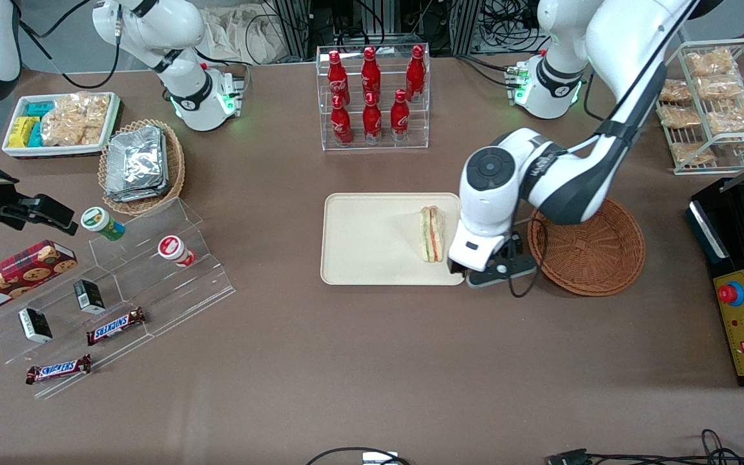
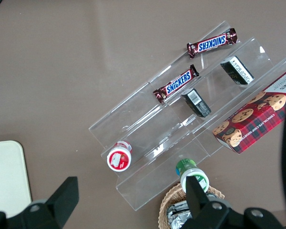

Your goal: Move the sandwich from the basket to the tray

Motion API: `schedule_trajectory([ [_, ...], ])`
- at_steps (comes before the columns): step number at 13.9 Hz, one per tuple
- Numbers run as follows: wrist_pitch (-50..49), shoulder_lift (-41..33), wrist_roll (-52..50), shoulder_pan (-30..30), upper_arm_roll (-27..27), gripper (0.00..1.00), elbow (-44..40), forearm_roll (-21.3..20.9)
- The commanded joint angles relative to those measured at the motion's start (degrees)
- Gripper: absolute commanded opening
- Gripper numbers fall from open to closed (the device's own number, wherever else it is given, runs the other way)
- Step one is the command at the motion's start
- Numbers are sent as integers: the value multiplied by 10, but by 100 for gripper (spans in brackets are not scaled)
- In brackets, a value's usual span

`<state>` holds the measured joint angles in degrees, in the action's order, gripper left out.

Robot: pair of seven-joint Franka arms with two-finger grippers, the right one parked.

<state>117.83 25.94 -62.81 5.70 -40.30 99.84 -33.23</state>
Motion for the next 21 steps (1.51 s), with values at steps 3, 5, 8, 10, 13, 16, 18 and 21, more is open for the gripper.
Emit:
schedule_trajectory([
  [3,-47,-18,-5,26,-7,100,-38,13],
  [5,-70,-19,16,29,-5,100,-56,30],
  [8,-89,-31,65,58,-6,100,-55,52],
  [10,-106,-47,104,70,-2,100,-53,76],
  [13,-110,-92,196,64,55,100,-46,143],
  [16,-125,-144,303,45,121,100,-24,195],
  [18,-136,-179,375,42,158,100,-7,228],
  [21,-170,-223,491,-13,252,100,5,265],
])
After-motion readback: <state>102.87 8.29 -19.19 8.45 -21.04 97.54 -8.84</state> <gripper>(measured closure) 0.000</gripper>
